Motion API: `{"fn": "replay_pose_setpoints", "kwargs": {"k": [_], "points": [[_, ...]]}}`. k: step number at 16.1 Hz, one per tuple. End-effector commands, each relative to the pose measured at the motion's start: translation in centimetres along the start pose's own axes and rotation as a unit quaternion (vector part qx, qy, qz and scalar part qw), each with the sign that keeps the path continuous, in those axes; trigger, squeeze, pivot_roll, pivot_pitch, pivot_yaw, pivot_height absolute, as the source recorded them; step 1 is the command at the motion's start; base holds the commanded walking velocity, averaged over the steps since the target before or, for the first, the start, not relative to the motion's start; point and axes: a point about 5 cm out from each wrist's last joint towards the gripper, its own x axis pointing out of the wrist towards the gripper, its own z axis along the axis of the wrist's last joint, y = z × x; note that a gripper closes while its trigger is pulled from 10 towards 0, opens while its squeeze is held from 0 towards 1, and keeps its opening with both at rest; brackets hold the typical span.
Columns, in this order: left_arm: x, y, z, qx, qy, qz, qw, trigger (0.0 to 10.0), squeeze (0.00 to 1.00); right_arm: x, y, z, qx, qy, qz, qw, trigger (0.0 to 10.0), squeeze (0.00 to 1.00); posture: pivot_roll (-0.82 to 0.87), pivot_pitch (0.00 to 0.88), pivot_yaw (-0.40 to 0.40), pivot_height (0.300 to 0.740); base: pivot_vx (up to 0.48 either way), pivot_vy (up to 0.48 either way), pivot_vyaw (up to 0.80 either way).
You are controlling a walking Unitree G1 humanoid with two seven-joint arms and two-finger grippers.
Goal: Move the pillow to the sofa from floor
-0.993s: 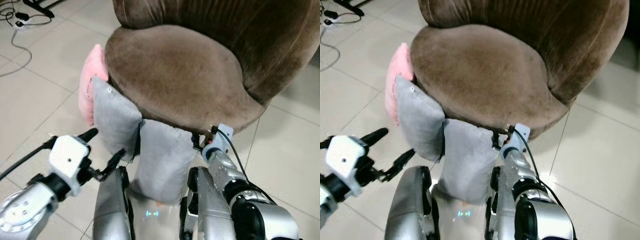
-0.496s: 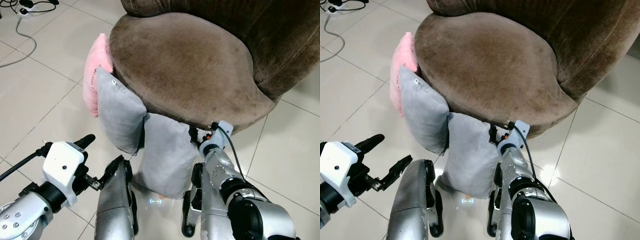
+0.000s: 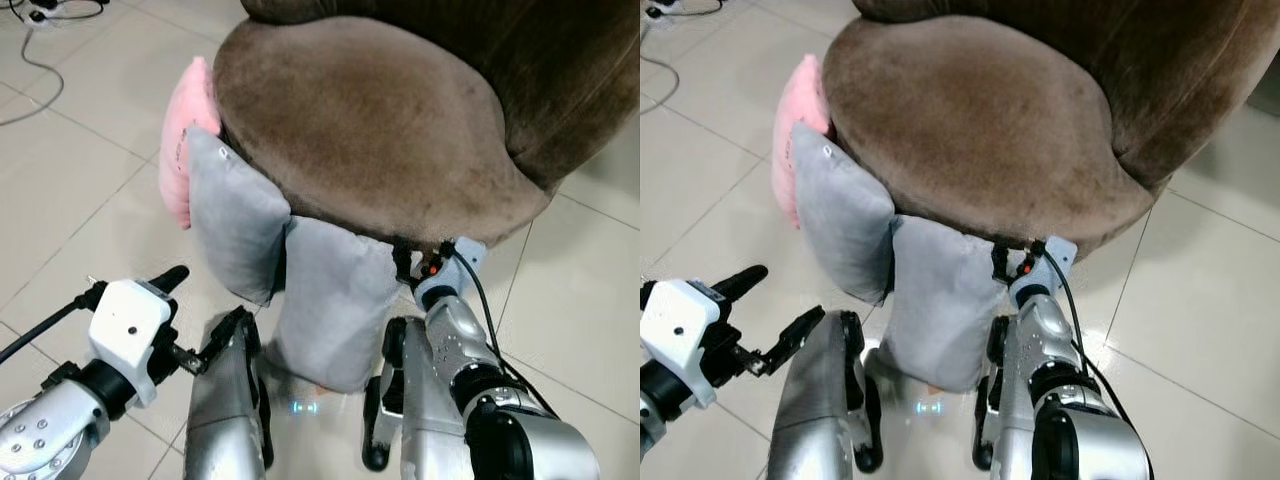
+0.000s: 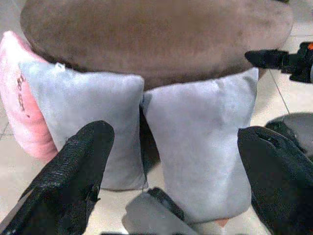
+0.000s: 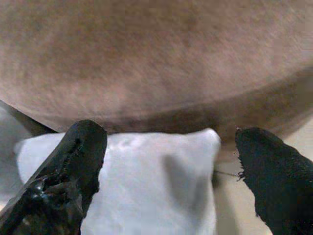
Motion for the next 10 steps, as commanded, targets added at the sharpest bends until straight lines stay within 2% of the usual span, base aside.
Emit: {"fn": "replay_pose_setpoints", "kwargs": {"k": [1, 3, 4, 5, 7, 8, 10], "points": [[-0.3, 0.0, 0.0, 0.004, 0.004, 0.001, 1.000, 10.0, 0.00, -0.3, -0.9, -0.6, 0.002, 0.012, -0.022, 1.000, 10.0, 0.00, 0.25, 0.262, -0.037, 0.513, 0.000, 0.000, 0.00], [-0.4, -0.1, -0.1, 0.004, 0.004, 0.000, 1.000, 10.0, 0.00, -0.2, -0.7, -0.6, 0.025, 0.016, -0.022, 0.999, 10.0, 0.00, 0.26, 0.261, -0.035, 0.513, 0.000, 0.000, 0.00], [-0.4, -0.2, 0.0, 0.004, 0.004, 0.000, 1.000, 10.0, 0.00, 0.0, -0.4, -0.4, 0.047, 0.013, -0.014, 0.999, 10.0, 1.00, 0.26, 0.262, -0.034, 0.513, 0.000, 0.000, 0.00], [-0.5, -0.2, 0.1, 0.004, 0.003, 0.000, 1.000, 10.0, 0.00, 0.2, -0.2, -0.2, 0.068, 0.009, -0.019, 0.997, 10.0, 1.00, 0.26, 0.267, -0.034, 0.513, 0.000, 0.000, 0.00], [-0.6, -0.1, 0.2, 0.006, 0.003, -0.001, 1.000, 10.0, 0.00, 0.4, 0.0, -0.1, 0.079, 0.014, -0.035, 0.996, 10.0, 1.00, 0.27, 0.275, -0.033, 0.513, 0.000, 0.000, 0.00], [-0.8, -0.1, 0.4, 0.008, 0.003, -0.002, 1.000, 10.0, 0.00, 0.5, 0.1, -0.3, 0.065, 0.031, -0.061, 0.996, 10.0, 1.00, 0.29, 0.284, -0.028, 0.513, 0.000, 0.000, 0.00], [-1.0, -0.1, 0.6, 0.011, 0.004, -0.002, 1.000, 10.0, 0.00, 0.5, 0.2, -0.5, 0.037, 0.038, -0.073, 0.996, 10.0, 1.00, 0.30, 0.288, -0.025, 0.513, 0.000, 0.000, 0.00]]}}
